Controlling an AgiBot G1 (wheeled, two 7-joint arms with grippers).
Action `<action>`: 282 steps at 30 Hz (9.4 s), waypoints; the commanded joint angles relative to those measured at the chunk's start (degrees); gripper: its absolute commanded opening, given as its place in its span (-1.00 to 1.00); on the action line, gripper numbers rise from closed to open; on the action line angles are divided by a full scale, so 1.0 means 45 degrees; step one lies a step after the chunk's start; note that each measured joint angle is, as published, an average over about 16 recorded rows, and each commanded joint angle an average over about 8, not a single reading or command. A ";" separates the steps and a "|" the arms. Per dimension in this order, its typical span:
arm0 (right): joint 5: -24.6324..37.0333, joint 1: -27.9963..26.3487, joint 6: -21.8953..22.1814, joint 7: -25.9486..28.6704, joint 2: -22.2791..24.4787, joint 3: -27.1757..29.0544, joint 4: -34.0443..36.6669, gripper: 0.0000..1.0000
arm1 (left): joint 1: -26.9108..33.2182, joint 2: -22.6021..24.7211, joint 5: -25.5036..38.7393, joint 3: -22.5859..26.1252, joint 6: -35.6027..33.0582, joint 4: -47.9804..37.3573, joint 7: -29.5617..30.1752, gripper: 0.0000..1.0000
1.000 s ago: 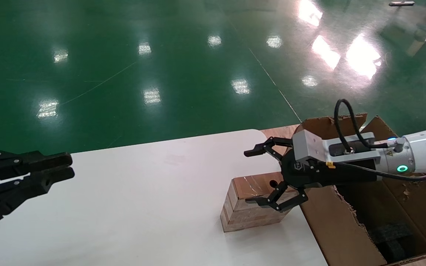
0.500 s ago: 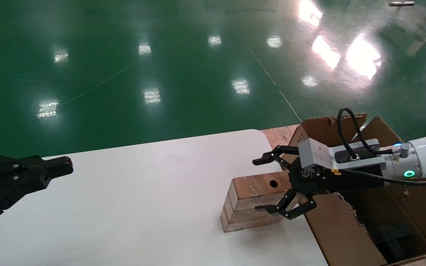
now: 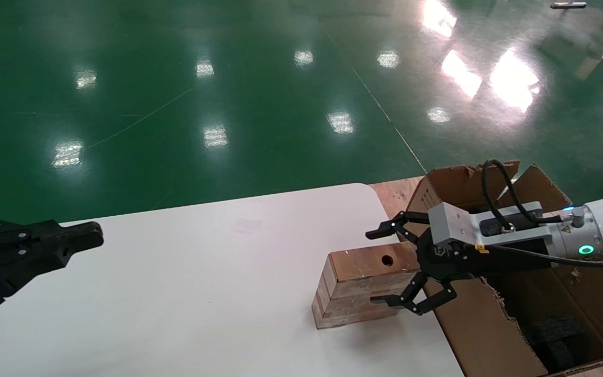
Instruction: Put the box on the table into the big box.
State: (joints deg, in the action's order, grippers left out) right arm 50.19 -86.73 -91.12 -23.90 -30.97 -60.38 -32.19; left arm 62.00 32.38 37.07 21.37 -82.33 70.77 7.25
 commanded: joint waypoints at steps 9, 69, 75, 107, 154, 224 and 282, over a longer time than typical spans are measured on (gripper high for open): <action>-0.0266 -0.0328 0.0041 -0.0552 -0.0356 -0.0808 0.0965 1.00 | 0.0000 0.0000 0.0000 0.0000 0.0000 0.0000 0.0000 -1.00; -0.0963 -0.0565 0.0035 -0.0938 -0.0816 -0.1744 0.2036 -1.00 | -0.0003 -0.0001 -0.0001 -0.0001 0.0003 -0.0003 -0.0001 1.00; -0.1103 -0.0696 0.0115 -0.0678 -0.0717 -0.1742 0.1675 -1.00 | -0.0003 -0.0001 -0.0001 -0.0001 0.0004 -0.0003 -0.0002 1.00; -0.0159 -0.6955 0.0570 0.3935 0.2871 -0.1823 0.4504 -1.00 | -0.0003 -0.0001 -0.0002 -0.0001 0.0004 -0.0004 -0.0002 1.00; -0.2849 0.0036 0.1545 0.1456 0.2335 0.0717 1.1048 -1.00 | -0.0003 -0.0002 -0.0002 0.0000 0.0004 -0.0004 -0.0002 1.00; -0.2510 0.1903 0.4880 0.2864 0.0535 0.1197 1.1461 -1.00 | -0.0002 -0.0002 -0.0003 0.0001 0.0004 -0.0004 -0.0003 1.00; -0.2979 0.0598 0.3390 0.1612 0.0453 0.1367 0.8600 1.00 | -0.0006 -0.0004 -0.0005 0.0001 0.0008 -0.0007 -0.0004 1.00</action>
State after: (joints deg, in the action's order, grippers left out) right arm 37.06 -83.91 -75.66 -16.18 -29.04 -54.40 6.67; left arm 61.98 32.37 37.04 21.38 -82.30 70.74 7.23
